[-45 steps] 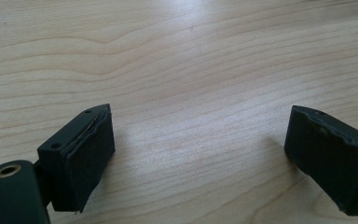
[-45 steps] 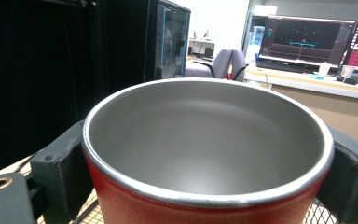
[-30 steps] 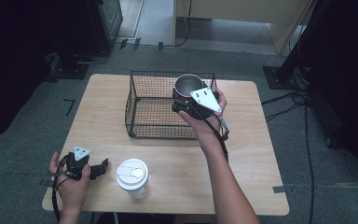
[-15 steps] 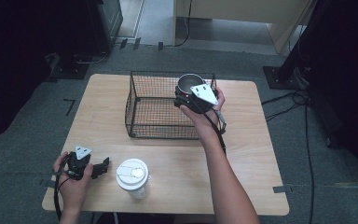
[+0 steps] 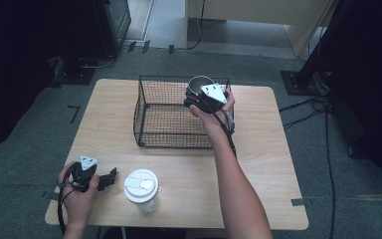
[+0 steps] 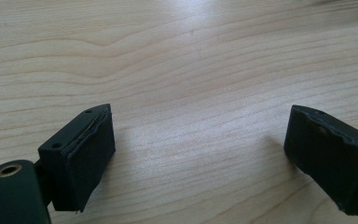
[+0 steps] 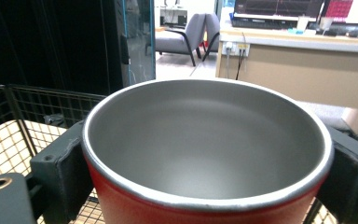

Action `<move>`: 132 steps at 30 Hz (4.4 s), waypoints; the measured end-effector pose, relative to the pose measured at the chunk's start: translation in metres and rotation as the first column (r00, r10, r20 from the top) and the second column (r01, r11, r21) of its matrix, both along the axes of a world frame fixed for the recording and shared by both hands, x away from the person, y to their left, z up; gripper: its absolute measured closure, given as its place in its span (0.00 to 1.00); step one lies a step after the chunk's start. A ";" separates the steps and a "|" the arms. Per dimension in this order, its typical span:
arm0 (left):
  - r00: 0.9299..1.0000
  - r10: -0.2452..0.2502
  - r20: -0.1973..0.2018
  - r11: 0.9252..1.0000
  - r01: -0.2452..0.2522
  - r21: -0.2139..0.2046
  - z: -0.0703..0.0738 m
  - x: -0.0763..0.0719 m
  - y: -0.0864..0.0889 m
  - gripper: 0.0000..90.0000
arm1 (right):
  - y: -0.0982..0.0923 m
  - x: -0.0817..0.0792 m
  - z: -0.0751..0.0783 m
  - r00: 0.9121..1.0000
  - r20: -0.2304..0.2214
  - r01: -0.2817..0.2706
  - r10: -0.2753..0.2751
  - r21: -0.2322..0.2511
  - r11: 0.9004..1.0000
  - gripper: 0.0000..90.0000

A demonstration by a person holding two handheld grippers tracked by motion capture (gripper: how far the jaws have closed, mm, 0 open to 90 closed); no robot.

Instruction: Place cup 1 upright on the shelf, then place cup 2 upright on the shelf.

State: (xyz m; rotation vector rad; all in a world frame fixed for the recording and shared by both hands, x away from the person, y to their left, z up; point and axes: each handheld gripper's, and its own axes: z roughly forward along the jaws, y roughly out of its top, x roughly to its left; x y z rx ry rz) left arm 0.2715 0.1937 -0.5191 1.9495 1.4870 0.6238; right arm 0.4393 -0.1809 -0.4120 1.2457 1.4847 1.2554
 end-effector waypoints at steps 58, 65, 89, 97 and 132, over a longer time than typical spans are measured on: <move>1.000 0.000 0.000 1.000 0.000 0.000 0.000 0.000 0.000 0.11 | 0.001 0.006 0.021 0.994 -0.096 -0.049 0.053 0.037 0.998 0.00; 1.000 -0.001 -0.001 1.000 0.001 0.001 0.000 0.000 0.000 0.11 | 0.002 -0.017 0.037 0.994 -0.058 -0.093 0.095 0.035 0.995 0.00; 1.000 0.002 0.001 1.000 -0.002 -0.002 0.000 0.000 0.000 0.11 | -0.004 -0.108 0.015 0.979 -0.068 -0.191 0.192 0.019 0.981 0.00; 1.000 0.002 0.001 1.000 -0.002 -0.002 0.000 0.000 0.000 0.11 | 0.009 -0.140 0.005 0.963 -0.069 -0.262 0.260 -0.017 0.965 0.00; 1.000 0.000 -0.001 1.000 0.000 0.000 0.000 0.000 0.000 0.11 | 0.031 -0.225 -0.072 0.902 -0.172 -0.398 0.396 0.026 0.917 0.00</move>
